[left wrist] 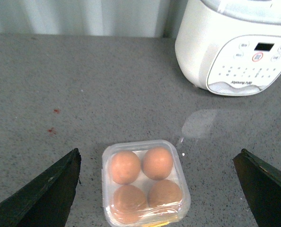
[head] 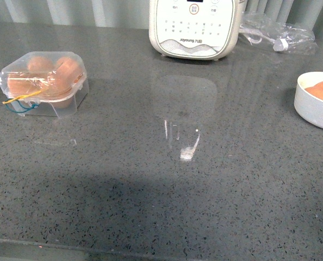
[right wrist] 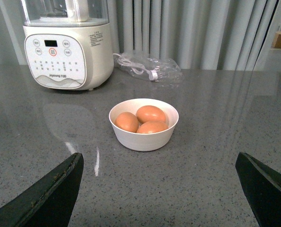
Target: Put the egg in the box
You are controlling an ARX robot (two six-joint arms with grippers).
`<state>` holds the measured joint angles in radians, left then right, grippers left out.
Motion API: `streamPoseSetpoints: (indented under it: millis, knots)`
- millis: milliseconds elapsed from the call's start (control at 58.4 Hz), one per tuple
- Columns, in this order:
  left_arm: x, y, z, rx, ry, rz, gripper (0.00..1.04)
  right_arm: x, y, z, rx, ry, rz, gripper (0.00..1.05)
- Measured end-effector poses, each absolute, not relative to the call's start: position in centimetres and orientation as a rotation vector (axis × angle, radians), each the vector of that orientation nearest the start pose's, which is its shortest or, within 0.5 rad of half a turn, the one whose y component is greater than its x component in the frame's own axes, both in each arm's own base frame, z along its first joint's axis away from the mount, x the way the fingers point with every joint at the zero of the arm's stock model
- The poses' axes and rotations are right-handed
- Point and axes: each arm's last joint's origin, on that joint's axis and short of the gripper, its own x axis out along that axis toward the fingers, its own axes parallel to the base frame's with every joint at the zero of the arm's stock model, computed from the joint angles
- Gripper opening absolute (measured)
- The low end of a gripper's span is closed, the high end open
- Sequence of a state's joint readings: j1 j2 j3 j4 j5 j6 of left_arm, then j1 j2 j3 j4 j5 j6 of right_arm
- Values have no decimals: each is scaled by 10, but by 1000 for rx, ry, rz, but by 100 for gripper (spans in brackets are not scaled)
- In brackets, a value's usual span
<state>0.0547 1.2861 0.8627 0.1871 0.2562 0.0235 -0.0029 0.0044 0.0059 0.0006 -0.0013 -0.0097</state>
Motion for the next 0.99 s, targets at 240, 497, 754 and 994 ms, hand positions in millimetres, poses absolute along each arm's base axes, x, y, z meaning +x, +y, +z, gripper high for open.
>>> streamPoseSetpoints:
  millis: [240,497,754,994]
  knots:
    - [243,31,300,-8,221,-197,98,98,0,165,-10,-2,-2,97]
    - [192,47,304,8,195,-193,98,98,0,165,-10,-2,-2,97]
    - [173,57,286,30,232,-168,98,98,0,165,-10,-2,-2,97]
    - [164,58,278,42,200,-113,94,98,0,165,-10,-2,-2,97]
